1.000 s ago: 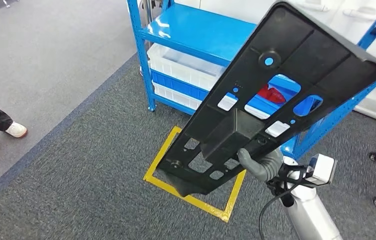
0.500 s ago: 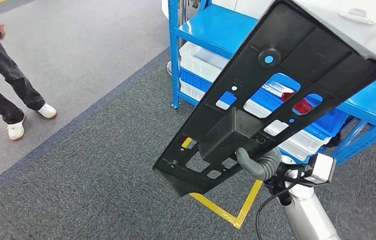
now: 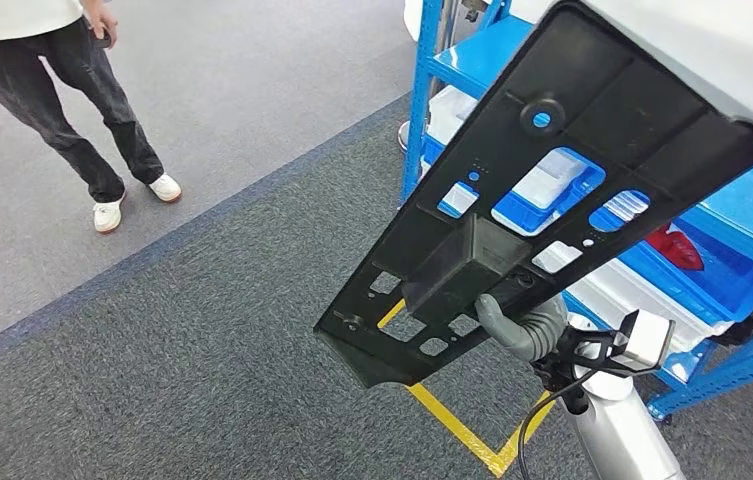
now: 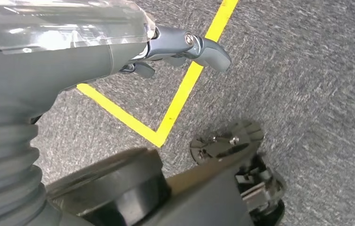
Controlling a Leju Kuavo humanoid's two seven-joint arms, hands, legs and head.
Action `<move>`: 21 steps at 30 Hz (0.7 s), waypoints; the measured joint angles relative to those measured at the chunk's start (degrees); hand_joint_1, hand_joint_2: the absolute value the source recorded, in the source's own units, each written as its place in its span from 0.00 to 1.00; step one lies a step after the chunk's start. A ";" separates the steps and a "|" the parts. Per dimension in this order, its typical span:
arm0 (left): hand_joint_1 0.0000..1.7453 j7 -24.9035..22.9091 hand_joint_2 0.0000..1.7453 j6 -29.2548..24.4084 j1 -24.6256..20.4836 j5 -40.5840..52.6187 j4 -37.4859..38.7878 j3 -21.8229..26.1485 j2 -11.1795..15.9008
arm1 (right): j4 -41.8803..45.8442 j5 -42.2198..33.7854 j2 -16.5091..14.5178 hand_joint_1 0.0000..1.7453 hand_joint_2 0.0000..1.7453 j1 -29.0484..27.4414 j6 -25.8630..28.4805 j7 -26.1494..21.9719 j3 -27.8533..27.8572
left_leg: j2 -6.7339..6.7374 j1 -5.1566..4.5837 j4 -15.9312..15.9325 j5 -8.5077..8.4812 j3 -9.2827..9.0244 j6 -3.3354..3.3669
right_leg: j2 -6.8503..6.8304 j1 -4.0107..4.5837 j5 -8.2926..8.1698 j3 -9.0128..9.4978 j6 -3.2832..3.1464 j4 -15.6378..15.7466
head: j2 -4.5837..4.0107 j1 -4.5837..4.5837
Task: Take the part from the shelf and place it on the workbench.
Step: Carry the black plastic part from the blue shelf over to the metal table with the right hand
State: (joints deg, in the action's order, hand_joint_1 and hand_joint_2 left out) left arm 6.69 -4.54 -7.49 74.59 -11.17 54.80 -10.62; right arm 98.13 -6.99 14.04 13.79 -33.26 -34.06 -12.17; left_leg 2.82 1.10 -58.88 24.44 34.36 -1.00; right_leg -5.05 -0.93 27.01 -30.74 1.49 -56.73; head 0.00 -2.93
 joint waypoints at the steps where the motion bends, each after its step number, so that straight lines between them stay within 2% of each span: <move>1: 0.00 0.00 1.00 0.04 0.02 0.05 0.01 -0.01 0.01 | 0.23 0.10 -0.11 1.00 1.00 -0.31 0.20 -0.07 -0.01 | -0.13 -0.26 0.27 0.25 0.06 0.60 | -0.40 0.13 0.02 -0.08 0.37 -0.09 | 0.00 0.01; 3: 0.00 0.00 1.00 0.05 0.14 0.12 0.01 -0.01 0.07 | 0.55 0.29 -0.33 1.00 1.00 -0.74 0.43 -0.16 -0.03 | -1.25 -0.30 0.35 0.00 0.40 1.64 | -0.87 -0.06 0.14 -0.02 1.09 -0.14 | 0.00 0.01; 5: 0.00 -0.01 1.00 0.07 0.10 0.24 0.00 -0.02 0.10 | 0.85 0.53 -0.43 1.00 1.00 -1.09 0.54 -0.28 -0.04 | -2.20 -0.22 0.73 -0.35 0.41 2.42 | 0.86 -0.34 1.96 -0.87 1.55 -2.27 | 0.00 0.01; 7: 0.00 -0.06 1.00 0.14 -0.04 0.36 0.00 -0.04 0.11 | 1.04 0.79 -0.44 1.00 1.00 -1.77 0.66 -0.55 -0.02 | -3.22 -0.26 0.94 -0.65 0.53 2.92 | 3.60 -0.26 5.75 -4.16 1.50 -9.19 | 0.00 0.01; 8: 0.00 -0.10 1.00 0.17 -0.06 0.37 0.00 -0.05 0.11 | 1.09 0.91 -0.44 1.00 1.00 -2.30 0.75 -0.73 -0.01 | -3.85 -0.41 0.95 -0.75 0.65 3.09 | 4.32 -0.10 7.39 -6.26 1.35 -13.32 | 0.00 0.01; 9: 0.00 -0.18 1.00 0.20 0.01 0.35 0.01 -0.05 0.11 | 1.15 1.02 -0.44 1.00 1.00 -2.89 0.83 -0.89 0.00 | -4.53 -0.62 0.95 -0.82 0.73 3.21 | 4.63 0.09 8.18 -7.87 1.12 -16.33 | 0.00 0.01; 10: 0.00 -0.26 1.00 0.20 0.17 0.30 0.01 -0.05 0.11 | 1.29 1.13 -0.44 1.00 1.00 -3.46 0.89 -1.05 0.01 | -5.26 -0.88 0.94 -0.88 0.77 3.32 | 4.79 0.33 7.77 -8.50 0.74 -17.20 | 0.00 0.00; 11: 0.00 -0.37 1.00 0.16 0.38 0.20 0.01 -0.05 0.12 | 1.51 1.26 -0.44 1.00 1.00 -3.95 0.93 -1.20 0.02 | -6.06 -1.17 0.93 -0.93 0.74 3.40 | 5.05 0.66 6.18 -7.97 0.10 -15.64 | 0.00 0.00; 12: 0.00 -0.47 1.00 0.09 0.61 0.10 0.01 -0.04 0.11 | 1.79 1.37 -0.44 1.00 1.00 -4.26 0.94 -1.34 0.05 | -6.82 -1.41 0.94 -0.98 0.65 3.46 | 5.80 1.12 3.78 -6.42 -0.78 -12.03 | 0.00 0.00; 14: 0.00 -0.63 1.00 -0.10 1.03 -0.16 0.09 -0.02 -0.13 | 2.43 1.49 -0.49 1.00 1.00 -4.47 0.82 -1.65 0.29 | -8.13 -1.46 0.95 -1.15 0.77 3.50 | 9.21 2.05 -0.19 -3.10 -2.95 -4.12 | 0.00 0.01; 15: 0.00 -0.66 1.00 -0.18 1.17 -0.32 0.14 -0.01 -0.26 | 2.72 1.46 -0.54 1.00 1.00 -4.45 0.61 -1.79 0.53 | -8.73 -1.27 0.94 -1.29 1.02 3.39 | 10.53 2.41 -1.06 -2.23 -3.69 -1.75 | 0.00 0.01; 16: 0.00 -0.63 1.00 -0.25 1.36 -0.52 0.18 0.01 -0.39 | 2.96 1.38 -0.58 1.00 1.00 -4.45 0.29 -1.91 0.80 | -9.37 -1.01 0.99 -1.46 1.32 3.20 | 11.19 2.62 -1.19 -1.96 -4.14 -0.72 | 0.00 0.02; 17: 0.00 -0.57 1.00 -0.33 1.57 -0.78 0.19 0.02 -0.39 | 3.10 1.26 -0.62 1.00 1.00 -4.49 -0.12 -2.02 1.02 | -10.17 -0.91 1.14 -1.68 1.49 2.90 | 10.68 2.70 -1.30 -1.84 -4.27 -0.20 | 0.00 0.02; 18: 0.00 -0.45 1.00 -0.41 1.80 -1.03 0.19 0.05 -0.42 | 3.21 1.09 -0.62 1.00 1.00 -4.59 -0.58 -2.16 1.17 | -10.77 -0.90 1.36 -1.83 1.53 2.65 | 9.82 2.53 -1.54 -1.45 -4.14 0.57 | 0.00 0.02; 19: 0.00 -0.31 1.00 -0.57 2.00 -1.23 0.19 0.14 -0.42 | 3.25 0.93 -0.63 1.00 1.00 -4.71 -1.07 -2.30 1.23 | -10.32 -1.08 1.23 -1.66 1.59 2.42 | 8.96 2.30 -1.88 -0.88 -3.87 1.50 | 0.00 0.02; 20: 0.00 -0.19 1.00 -0.75 2.11 -1.40 0.19 0.27 -0.41 | 3.28 0.79 -0.63 1.00 1.00 -4.83 -1.50 -2.49 1.27 | -9.08 -1.27 0.26 -0.90 1.98 2.12 | 8.02 2.03 -2.24 -0.24 -3.58 2.47 | 0.00 0.02; 21: 0.00 -0.06 1.00 -0.90 2.12 -1.49 0.18 0.43 -0.38 | 3.31 0.69 -0.64 1.00 1.00 -4.91 -1.86 -2.68 1.33 | -7.28 -1.35 -1.99 0.53 2.94 1.79 | 7.06 1.77 -2.52 0.30 -3.24 3.24 | 0.00 0.02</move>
State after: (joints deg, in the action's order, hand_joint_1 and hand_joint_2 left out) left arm 6.63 -5.44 -5.38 73.09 -10.99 55.23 -11.00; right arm 101.44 -6.30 13.40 8.88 -35.12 -36.74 -10.85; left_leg -4.46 -0.25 -60.87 24.97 37.30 0.79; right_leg 2.01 0.83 24.49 -30.45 -1.75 -53.49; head 0.00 -2.91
